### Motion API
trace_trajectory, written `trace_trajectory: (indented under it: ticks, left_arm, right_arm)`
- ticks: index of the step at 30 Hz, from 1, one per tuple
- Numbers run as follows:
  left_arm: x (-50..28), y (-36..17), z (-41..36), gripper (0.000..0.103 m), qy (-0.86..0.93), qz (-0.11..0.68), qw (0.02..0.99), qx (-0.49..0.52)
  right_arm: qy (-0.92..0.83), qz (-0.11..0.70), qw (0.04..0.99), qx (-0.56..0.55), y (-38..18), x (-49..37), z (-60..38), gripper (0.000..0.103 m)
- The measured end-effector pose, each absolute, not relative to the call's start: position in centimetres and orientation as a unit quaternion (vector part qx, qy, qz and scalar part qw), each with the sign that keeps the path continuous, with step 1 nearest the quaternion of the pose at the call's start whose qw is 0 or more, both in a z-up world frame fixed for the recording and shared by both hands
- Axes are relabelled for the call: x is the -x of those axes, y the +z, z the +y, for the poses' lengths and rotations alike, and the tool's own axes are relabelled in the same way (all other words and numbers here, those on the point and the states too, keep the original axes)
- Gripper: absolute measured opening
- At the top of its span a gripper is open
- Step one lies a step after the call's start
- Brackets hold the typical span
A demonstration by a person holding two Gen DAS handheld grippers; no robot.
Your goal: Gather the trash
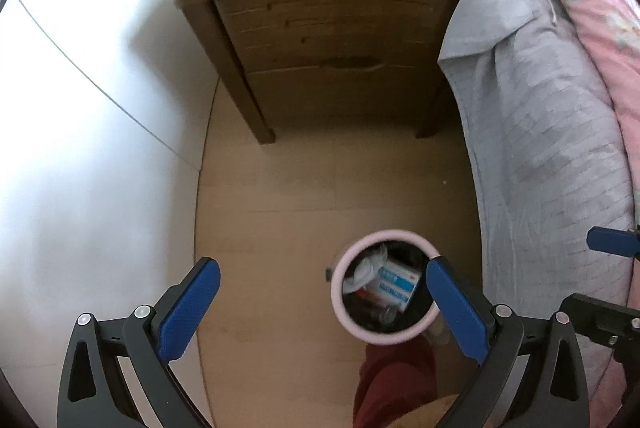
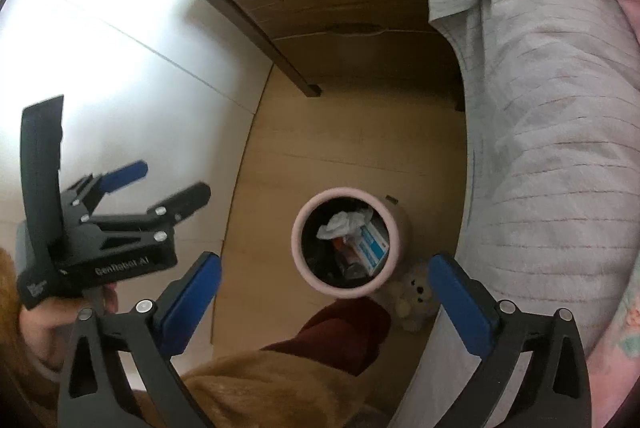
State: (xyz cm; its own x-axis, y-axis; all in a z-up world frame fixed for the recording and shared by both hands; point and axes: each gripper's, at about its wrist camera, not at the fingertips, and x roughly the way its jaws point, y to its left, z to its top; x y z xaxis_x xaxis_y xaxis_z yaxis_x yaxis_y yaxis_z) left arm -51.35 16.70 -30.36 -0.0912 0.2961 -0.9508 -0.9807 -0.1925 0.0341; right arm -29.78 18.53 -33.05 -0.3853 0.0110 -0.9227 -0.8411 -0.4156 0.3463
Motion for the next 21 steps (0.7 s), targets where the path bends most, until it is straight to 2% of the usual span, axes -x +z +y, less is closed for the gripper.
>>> trace_trajectory:
  ticks: [8,12,21]
  left_arm:
    - [51.0,-30.0,13.4,0.103,0.664,0.337,0.547,0.383]
    - [50.4,-29.7,11.5,0.103,0.676,0.319,0.557,0.362]
    - [49.9,-29.1,7.8,0.103,0.711,0.277,0.534,0.363]
  right_arm:
    - [0.762,0.328,0.359,0.427,-32.2,29.6,16.0,0.103]
    - [0.771,0.338,0.379,0.385,-32.3,28.9,14.8,0.103]
    - [0.789,0.322,0.359,0.382,-33.2,29.7,12.8,0.103]
